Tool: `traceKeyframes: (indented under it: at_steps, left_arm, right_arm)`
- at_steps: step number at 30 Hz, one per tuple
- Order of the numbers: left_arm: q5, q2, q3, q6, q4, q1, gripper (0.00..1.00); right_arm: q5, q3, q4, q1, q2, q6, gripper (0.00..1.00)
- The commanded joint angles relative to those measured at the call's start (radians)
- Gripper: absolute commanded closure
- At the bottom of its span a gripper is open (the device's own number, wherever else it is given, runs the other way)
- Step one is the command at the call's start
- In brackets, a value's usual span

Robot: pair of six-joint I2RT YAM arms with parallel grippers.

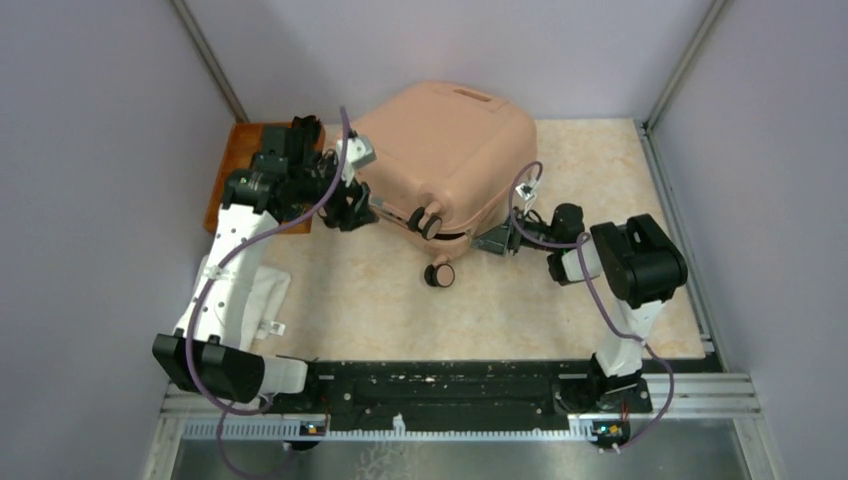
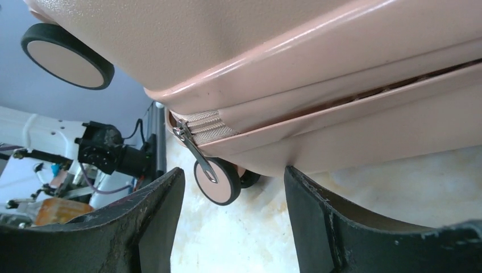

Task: Pack the luggage
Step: Zip the luggage at the center of the board.

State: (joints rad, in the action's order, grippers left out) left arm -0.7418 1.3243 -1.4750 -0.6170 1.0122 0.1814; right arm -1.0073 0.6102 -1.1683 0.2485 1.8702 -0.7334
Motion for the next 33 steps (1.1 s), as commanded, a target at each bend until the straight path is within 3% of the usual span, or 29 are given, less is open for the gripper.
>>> traceKeyframes:
  at_steps: [1, 8, 18, 21, 29, 33]
  left_arm:
    - [0.095, 0.061, -0.123, 0.132, -0.148, -0.009, 0.27]
    - [0.101, 0.094, -0.023, 0.173, -0.259, 0.018, 0.32]
    - [0.077, 0.168, 0.062, 0.174, -0.248, 0.199, 0.41]
    - [0.126, 0.177, 0.08, 0.16, -0.264, 0.235, 0.49]
    - [0.167, 0.201, 0.083, 0.156, -0.299, 0.281, 0.51]
    - [0.186, 0.196, 0.083, 0.144, -0.298, 0.29, 0.51]
  right_arm:
    - [-0.029, 0.055, -0.321, 0.023, 0.064, -0.136, 0.35]
    - [-0.054, 0.07, -0.512, 0.031, 0.106, -0.29, 0.38]
    - [-0.039, 0.01, -0.424, 0.051, 0.036, -0.231, 0.43]
    - [-0.034, -0.001, -0.432, 0.061, 0.033, -0.232, 0.44]
    - [-0.006, -0.024, -0.44, 0.077, 0.038, -0.227, 0.48]
    - [0.007, -0.019, -0.507, 0.075, 0.066, -0.268, 0.56]
